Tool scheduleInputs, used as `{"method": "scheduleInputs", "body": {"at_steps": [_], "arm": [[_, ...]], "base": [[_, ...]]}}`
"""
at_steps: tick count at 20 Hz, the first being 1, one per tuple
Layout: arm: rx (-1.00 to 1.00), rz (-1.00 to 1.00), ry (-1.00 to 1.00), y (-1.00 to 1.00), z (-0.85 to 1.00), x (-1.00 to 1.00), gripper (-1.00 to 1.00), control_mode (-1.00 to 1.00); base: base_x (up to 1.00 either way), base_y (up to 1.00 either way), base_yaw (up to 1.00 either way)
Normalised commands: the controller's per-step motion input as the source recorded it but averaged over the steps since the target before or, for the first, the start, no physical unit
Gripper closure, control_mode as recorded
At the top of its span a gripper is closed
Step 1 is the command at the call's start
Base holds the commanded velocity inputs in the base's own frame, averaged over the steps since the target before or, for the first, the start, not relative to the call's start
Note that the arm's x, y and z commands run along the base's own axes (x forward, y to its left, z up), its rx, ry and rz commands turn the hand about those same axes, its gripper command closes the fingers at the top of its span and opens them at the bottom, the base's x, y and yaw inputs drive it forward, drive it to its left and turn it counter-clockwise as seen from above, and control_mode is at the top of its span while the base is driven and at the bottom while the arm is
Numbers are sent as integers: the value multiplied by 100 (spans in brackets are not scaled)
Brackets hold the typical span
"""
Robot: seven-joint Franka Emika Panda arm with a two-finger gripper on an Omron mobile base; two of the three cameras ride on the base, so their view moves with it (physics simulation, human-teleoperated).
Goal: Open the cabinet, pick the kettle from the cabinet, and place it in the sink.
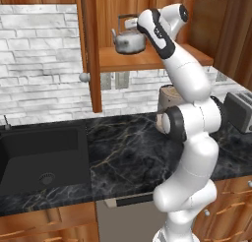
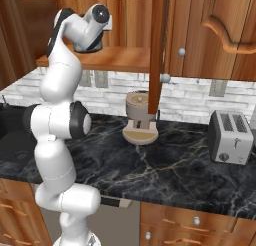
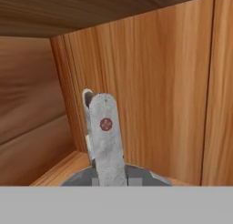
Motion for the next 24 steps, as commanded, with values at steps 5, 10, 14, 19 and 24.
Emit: {"method": "scheduleInputs", "body": {"at_steps": [5,10,14,19,24], "arm": [[0,0,-3,0,0,-30,100,-100],[0,0,-13,0,0,-50,100,-100],[1,0,-22,0,-1,-59,100,-100],[0,-2,-20,0,-1,-61,100,-100],[0,-5,-3,-5,6,-55,100,-100]], "base": [[0,0,0],[0,0,0],[0,0,0],[0,0,0],[0,0,0]]}}
